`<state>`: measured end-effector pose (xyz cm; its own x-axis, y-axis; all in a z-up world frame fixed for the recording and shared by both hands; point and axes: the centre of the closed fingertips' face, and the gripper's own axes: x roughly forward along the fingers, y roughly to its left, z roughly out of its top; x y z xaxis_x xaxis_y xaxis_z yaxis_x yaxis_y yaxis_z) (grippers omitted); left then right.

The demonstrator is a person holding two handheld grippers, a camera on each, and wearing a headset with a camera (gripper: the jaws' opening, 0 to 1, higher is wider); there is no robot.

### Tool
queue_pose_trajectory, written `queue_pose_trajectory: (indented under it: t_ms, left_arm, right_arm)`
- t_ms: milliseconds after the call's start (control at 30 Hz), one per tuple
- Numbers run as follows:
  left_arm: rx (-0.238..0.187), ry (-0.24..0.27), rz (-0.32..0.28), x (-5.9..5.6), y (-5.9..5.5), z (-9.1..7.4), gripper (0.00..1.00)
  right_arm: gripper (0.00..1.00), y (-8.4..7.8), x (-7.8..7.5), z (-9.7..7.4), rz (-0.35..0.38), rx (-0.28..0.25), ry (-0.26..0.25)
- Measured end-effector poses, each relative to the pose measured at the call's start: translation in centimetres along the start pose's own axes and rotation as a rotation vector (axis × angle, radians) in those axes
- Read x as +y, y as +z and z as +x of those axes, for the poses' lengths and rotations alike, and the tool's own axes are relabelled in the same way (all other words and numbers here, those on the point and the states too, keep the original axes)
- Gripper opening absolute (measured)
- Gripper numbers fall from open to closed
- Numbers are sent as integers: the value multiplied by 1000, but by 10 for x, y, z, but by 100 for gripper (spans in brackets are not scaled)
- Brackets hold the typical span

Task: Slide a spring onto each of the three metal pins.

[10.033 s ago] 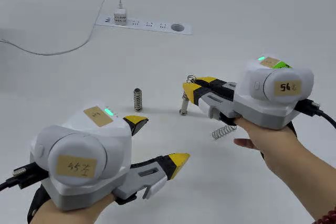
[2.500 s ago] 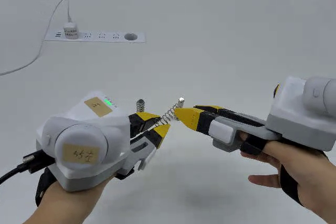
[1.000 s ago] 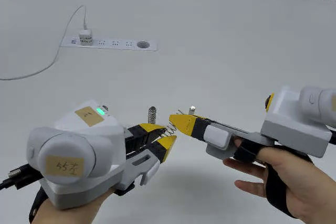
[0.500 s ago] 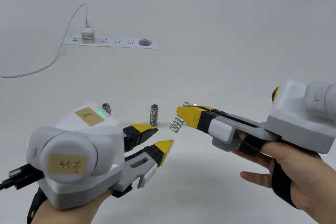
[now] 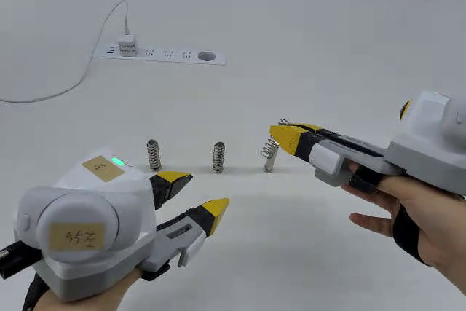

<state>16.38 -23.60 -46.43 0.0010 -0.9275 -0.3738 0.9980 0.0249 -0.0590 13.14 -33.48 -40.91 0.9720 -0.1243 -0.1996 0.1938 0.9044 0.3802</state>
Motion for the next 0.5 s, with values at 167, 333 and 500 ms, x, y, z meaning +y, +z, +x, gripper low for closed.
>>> queue_pose_trajectory:
  t_ms: [167,333,500]
  left_arm:
    - [3,26,8,8,-1,-4,39]
    - [3,39,8,14,0,-7,43]
    - [11,57,25,21,-1,-11,47]
  right_arm:
    - [11,5,-7,5,-42,0,-23]
    - [11,7,-14,8,-89,3,-51]
    - [11,4,-21,12,-132,28,-69]
